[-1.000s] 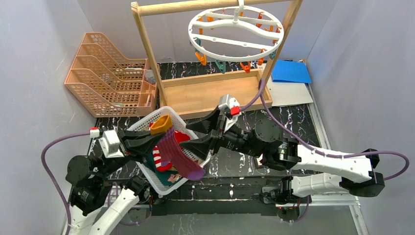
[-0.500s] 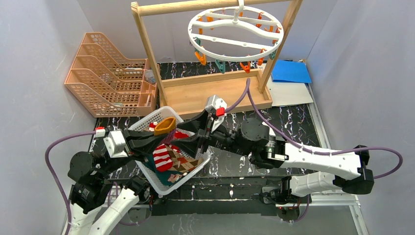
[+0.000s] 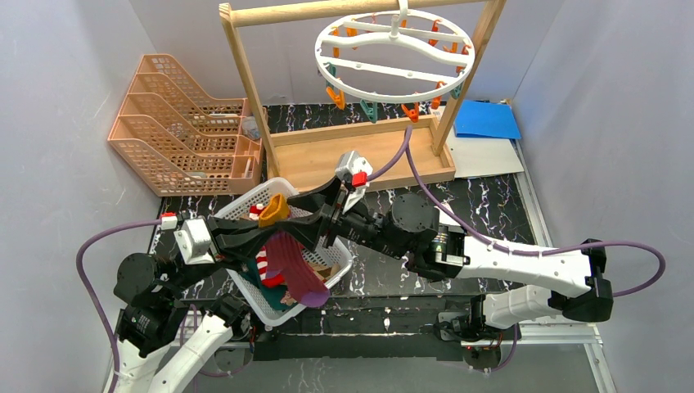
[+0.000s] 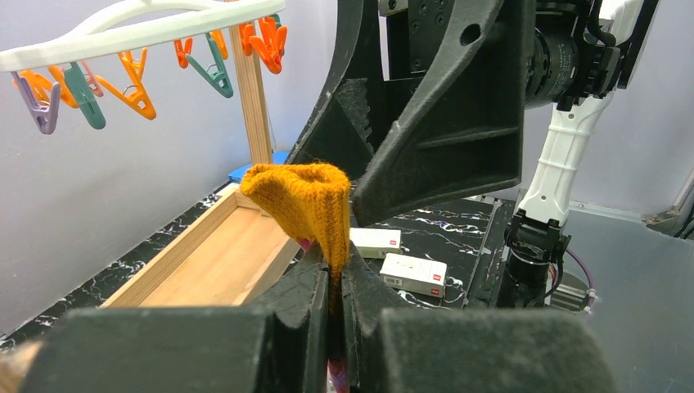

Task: Clip the socks to the hanger
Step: Pick up the sock from the bin.

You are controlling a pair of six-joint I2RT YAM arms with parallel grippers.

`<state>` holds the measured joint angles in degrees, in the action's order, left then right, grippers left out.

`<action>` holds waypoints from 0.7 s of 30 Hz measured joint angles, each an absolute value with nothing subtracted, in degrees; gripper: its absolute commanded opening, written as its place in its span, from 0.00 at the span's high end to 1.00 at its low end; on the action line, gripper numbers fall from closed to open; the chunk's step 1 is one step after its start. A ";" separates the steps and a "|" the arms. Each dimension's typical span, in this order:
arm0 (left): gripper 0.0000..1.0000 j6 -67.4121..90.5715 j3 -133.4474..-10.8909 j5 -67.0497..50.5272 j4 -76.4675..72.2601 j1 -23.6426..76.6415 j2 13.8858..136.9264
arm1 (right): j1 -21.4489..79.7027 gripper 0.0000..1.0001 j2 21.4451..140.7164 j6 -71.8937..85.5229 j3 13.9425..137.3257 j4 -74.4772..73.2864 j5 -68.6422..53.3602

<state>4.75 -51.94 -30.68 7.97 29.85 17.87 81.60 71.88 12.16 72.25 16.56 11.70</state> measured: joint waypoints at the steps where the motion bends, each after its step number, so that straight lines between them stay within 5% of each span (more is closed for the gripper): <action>1: 1.00 4.69 -51.94 -30.68 7.99 29.85 17.87 | 81.60 0.43 72.12 12.16 72.47 16.60 12.12; 10: 1.00 3.60 -52.01 -30.70 8.54 29.85 17.87 | 81.60 0.71 72.27 12.27 72.62 16.58 14.41; 15: 1.00 3.31 -52.12 -30.65 9.19 29.85 17.87 | 81.60 0.99 72.27 12.10 72.62 16.51 14.17; 21: 0.94 2.85 -52.14 -29.71 10.70 29.85 17.87 | 81.60 0.99 72.10 11.94 72.53 16.38 14.15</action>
